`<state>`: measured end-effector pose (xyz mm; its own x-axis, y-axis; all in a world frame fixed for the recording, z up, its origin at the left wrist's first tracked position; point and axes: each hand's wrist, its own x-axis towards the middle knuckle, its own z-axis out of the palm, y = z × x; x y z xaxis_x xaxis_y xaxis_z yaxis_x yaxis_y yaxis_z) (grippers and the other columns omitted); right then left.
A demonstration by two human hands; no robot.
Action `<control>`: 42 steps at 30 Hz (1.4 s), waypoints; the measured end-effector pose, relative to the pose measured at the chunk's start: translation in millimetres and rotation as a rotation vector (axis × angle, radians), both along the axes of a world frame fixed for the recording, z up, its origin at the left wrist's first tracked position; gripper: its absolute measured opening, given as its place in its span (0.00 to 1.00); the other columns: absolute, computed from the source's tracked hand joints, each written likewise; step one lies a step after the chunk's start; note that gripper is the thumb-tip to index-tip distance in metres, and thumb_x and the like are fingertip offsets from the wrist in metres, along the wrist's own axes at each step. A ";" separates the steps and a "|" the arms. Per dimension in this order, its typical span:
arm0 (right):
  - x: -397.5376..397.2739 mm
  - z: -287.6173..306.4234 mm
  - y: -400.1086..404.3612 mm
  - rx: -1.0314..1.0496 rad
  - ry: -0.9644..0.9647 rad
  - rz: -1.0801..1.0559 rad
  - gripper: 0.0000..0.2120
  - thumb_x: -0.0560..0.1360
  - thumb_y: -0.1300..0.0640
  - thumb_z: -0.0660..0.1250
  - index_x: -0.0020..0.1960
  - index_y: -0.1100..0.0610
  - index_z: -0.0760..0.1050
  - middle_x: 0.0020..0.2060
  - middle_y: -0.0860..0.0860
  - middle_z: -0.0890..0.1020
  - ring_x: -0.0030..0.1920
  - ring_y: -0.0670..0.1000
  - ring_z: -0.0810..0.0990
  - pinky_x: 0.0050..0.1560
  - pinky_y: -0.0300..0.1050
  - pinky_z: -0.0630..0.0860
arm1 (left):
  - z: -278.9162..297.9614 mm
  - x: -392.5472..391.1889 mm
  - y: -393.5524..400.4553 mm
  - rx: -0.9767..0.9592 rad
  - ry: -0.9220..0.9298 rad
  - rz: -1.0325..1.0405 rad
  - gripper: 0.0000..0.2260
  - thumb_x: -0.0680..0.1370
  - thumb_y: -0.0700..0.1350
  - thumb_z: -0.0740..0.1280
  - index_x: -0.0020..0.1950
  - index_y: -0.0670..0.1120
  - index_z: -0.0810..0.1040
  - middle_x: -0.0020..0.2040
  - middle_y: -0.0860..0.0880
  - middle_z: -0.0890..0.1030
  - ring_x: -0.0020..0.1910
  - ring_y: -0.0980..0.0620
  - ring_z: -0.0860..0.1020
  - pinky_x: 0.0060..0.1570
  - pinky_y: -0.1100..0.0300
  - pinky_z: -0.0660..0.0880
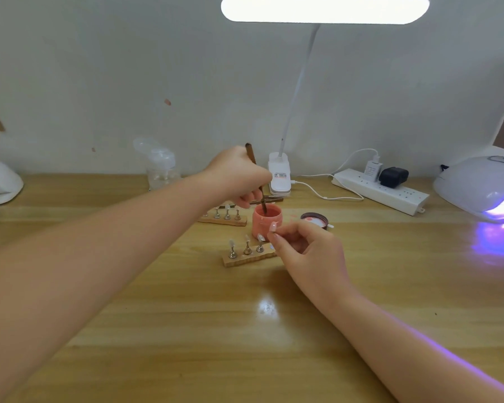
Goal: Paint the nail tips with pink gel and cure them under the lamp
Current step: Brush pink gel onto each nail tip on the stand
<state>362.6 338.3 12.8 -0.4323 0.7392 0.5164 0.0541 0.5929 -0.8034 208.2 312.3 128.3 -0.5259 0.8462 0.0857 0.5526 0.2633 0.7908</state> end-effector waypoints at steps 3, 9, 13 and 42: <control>-0.6 0.5 -0.3 0.012 0.006 0.004 0.05 0.72 0.56 0.73 0.40 0.48 0.80 0.32 0.36 0.80 0.32 0.39 0.77 0.35 0.29 0.70 | -2.1 4.4 8.9 -0.102 -0.007 -0.043 0.05 0.74 0.36 0.62 0.39 0.41 0.74 0.29 0.46 0.76 0.18 0.56 0.72 0.26 0.64 0.76; -0.5 0.4 -0.5 0.045 -0.003 -0.008 0.03 0.72 0.57 0.73 0.41 0.51 0.81 0.32 0.38 0.80 0.31 0.39 0.76 0.34 0.29 0.69 | -1.2 -1.7 8.2 -0.107 -0.100 -0.011 0.04 0.76 0.36 0.63 0.42 0.39 0.76 0.28 0.46 0.78 0.20 0.55 0.72 0.26 0.64 0.76; -0.8 0.4 -1.1 0.061 -0.001 -0.022 0.03 0.72 0.56 0.73 0.40 0.50 0.81 0.32 0.40 0.80 0.31 0.40 0.75 0.34 0.30 0.68 | 3.8 -18.9 -4.2 0.030 -0.317 0.098 0.05 0.76 0.37 0.63 0.45 0.37 0.77 0.24 0.49 0.78 0.20 0.56 0.73 0.24 0.65 0.74; 1.5 5.1 -2.4 0.039 -0.035 -0.010 0.02 0.73 0.56 0.73 0.41 0.51 0.81 0.32 0.42 0.80 0.34 0.41 0.77 0.36 0.34 0.72 | -52.3 -1.8 -84.8 0.543 -0.388 -0.048 0.06 0.79 0.39 0.62 0.50 0.44 0.79 0.36 0.49 0.84 0.36 0.51 0.82 0.40 0.58 0.81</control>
<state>364.2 335.9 17.8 -0.4433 0.7232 0.5295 0.0875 0.6228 -0.7774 206.5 227.5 76.0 -0.5675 0.7595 0.3180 0.2021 -0.2459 0.9480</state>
